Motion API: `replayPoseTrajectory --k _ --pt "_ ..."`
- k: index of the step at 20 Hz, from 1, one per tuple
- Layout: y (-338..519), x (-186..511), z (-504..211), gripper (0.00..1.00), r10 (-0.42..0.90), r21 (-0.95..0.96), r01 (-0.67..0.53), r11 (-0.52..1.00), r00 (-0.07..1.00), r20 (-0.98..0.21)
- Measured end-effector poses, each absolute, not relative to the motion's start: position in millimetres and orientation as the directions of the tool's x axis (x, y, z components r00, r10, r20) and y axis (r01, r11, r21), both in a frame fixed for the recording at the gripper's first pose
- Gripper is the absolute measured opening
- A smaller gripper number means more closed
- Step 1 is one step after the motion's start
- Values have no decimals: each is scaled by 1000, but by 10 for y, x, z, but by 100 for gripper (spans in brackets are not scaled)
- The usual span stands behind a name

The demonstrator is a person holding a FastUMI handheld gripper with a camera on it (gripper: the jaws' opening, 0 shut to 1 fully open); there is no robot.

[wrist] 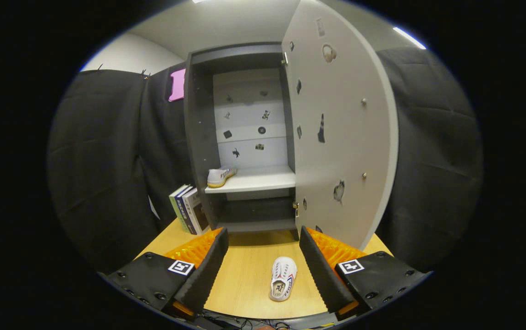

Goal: Open the shoe cabinet door, grab the shoes and put them into the shoe cabinet, then close the shoe cabinet door.

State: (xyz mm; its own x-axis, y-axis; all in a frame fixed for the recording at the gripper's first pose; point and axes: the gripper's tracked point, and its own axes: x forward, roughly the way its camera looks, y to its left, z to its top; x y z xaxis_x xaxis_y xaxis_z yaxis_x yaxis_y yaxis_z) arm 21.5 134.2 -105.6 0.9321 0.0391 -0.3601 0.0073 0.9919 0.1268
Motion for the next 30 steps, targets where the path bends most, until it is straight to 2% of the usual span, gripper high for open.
replayPoseTrajectory --k 11,14,27,30 --pt "1717 379 -2934 98 140 156 -48 987 737 -662" --pt "1814 404 -3351 98 182 194 -59 979 679 -712" --pt "1766 739 -4553 99 134 135 -39 990 547 -826" --pt "1789 878 -4632 96 114 104 -51 993 578 -808"
